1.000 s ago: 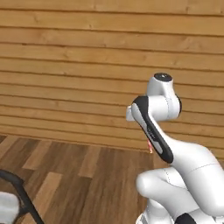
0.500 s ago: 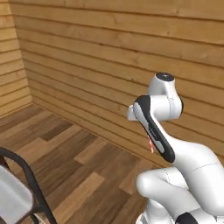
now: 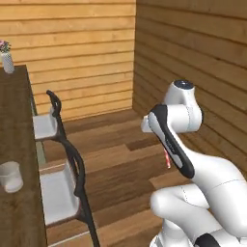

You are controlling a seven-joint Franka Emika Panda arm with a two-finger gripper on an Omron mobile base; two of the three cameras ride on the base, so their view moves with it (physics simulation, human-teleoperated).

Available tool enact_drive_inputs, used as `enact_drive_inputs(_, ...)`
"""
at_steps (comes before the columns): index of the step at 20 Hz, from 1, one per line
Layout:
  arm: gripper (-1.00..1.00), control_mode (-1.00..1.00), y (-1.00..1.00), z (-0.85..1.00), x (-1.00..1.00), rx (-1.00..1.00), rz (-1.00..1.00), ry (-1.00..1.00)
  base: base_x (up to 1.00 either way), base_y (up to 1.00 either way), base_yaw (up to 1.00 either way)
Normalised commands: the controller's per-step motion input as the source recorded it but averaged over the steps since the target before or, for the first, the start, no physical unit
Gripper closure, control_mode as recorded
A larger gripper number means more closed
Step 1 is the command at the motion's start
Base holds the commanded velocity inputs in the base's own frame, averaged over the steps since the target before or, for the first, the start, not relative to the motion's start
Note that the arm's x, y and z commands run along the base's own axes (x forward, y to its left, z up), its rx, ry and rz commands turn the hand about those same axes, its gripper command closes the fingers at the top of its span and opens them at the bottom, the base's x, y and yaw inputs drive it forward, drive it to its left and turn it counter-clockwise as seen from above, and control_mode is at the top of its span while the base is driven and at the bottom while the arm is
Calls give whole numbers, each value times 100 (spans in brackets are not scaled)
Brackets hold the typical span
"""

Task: Take a straw from the drawer in front and place it inside the glass cup on the dining counter.

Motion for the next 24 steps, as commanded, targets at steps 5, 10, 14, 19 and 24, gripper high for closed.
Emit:
enact_drive_inputs(5, 100, 100, 0, 0, 0, 0, 0, 0, 67, -7, 87)
enact_drive_inputs(10, 100, 100, 0, 0, 0, 0, 0, 0, 53, -12, 86)
enact_drive_inputs(14, 100, 100, 0, 0, 0, 0, 0, 0, 23, -29, 82)
enact_drive_inputs(19, 100, 100, 0, 0, 0, 0, 0, 0, 15, -45, 76)
enact_drive_inputs(24, 100, 100, 0, 0, 0, 0, 0, 0, 14, -66, 66)
